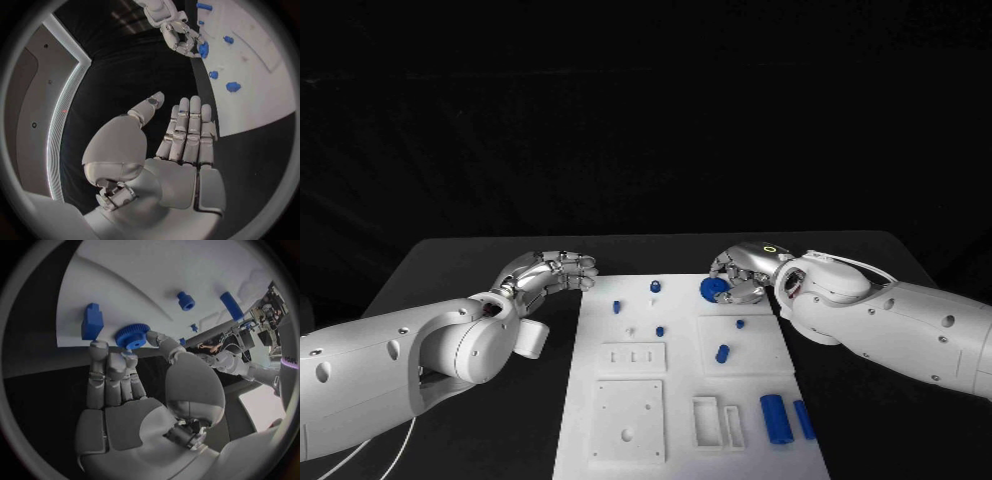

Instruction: Assemble the parts on the task board

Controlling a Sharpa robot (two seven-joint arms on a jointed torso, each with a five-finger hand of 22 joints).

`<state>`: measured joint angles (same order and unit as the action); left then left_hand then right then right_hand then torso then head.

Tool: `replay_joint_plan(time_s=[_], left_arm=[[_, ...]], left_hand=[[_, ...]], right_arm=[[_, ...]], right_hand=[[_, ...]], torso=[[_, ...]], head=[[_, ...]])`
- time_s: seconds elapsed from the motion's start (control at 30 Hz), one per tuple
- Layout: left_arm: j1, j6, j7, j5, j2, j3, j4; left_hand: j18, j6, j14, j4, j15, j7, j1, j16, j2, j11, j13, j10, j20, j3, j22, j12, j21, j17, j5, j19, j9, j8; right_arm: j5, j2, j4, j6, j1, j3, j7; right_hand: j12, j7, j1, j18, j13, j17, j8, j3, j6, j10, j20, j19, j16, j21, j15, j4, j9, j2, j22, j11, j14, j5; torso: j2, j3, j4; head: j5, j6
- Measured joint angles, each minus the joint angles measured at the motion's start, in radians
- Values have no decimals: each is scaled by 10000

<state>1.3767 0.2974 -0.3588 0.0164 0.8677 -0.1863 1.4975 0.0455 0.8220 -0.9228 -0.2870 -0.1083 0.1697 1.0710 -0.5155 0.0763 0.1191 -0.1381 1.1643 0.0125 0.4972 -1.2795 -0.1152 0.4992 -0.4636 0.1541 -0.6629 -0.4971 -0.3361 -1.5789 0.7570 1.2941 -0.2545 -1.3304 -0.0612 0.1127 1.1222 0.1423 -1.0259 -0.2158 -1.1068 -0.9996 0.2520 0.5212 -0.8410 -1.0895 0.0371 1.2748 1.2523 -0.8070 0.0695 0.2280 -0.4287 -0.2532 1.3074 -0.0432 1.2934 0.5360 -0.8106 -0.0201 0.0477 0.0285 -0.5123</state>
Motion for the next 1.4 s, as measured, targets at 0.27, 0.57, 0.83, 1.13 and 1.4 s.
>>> replay_joint_plan(time_s=[0.27,0.57,0.83,1.13,1.4], left_arm=[[0,0,3,0,-2,-1,-11],[0,-1,7,0,-4,-1,-24],[0,-2,17,0,-7,-1,-26],[0,-2,32,0,-5,-1,-26],[0,-2,38,0,-4,-1,-22]], left_hand=[[0,0,0,0,0,0,0,0,0,0,0,0,0,0,0,0,0,1,0,0,-9,0],[0,0,0,0,0,0,0,0,0,0,0,0,0,0,0,37,0,1,0,0,-8,0],[1,0,0,0,0,0,0,0,0,0,0,0,0,0,0,38,0,2,0,0,-7,0],[0,0,0,0,0,0,0,0,0,0,0,0,0,0,0,38,0,2,0,0,-16,0],[0,0,0,0,0,0,0,0,0,0,0,0,0,0,-1,38,0,3,0,0,-15,0]], right_arm=[[119,0,-86,105,-18,18,-71],[211,-18,-230,194,-43,35,-183],[215,-78,-274,217,-46,44,-231],[185,-113,-262,212,-23,60,-223],[70,-143,-278,203,-20,66,-186]], right_hand=[[0,14,-78,-1,51,-32,63,332,1,-2,-15,-14,-44,57,0,-30,-41,155,0,2,0,-127],[45,17,-287,0,82,-82,63,792,-3,-3,-16,-15,-44,57,22,45,20,204,0,3,21,87],[45,-127,-366,0,120,-140,184,1149,-214,-8,-19,-13,-104,57,88,70,-37,203,0,78,87,-1082],[84,-152,-56,-1,137,-193,267,716,-265,-7,-34,2,-104,57,88,109,-70,60,0,149,88,-1991],[123,-399,61,-3,162,-224,470,620,-524,-97,-11,63,-111,57,213,40,-204,177,0,238,139,-2070]], torso=[[2,-1,0],[1,-1,2],[0,0,4],[-1,12,4],[-1,16,3]], head=[[-1,-7],[13,-16],[18,-18],[27,-24],[27,-23]])
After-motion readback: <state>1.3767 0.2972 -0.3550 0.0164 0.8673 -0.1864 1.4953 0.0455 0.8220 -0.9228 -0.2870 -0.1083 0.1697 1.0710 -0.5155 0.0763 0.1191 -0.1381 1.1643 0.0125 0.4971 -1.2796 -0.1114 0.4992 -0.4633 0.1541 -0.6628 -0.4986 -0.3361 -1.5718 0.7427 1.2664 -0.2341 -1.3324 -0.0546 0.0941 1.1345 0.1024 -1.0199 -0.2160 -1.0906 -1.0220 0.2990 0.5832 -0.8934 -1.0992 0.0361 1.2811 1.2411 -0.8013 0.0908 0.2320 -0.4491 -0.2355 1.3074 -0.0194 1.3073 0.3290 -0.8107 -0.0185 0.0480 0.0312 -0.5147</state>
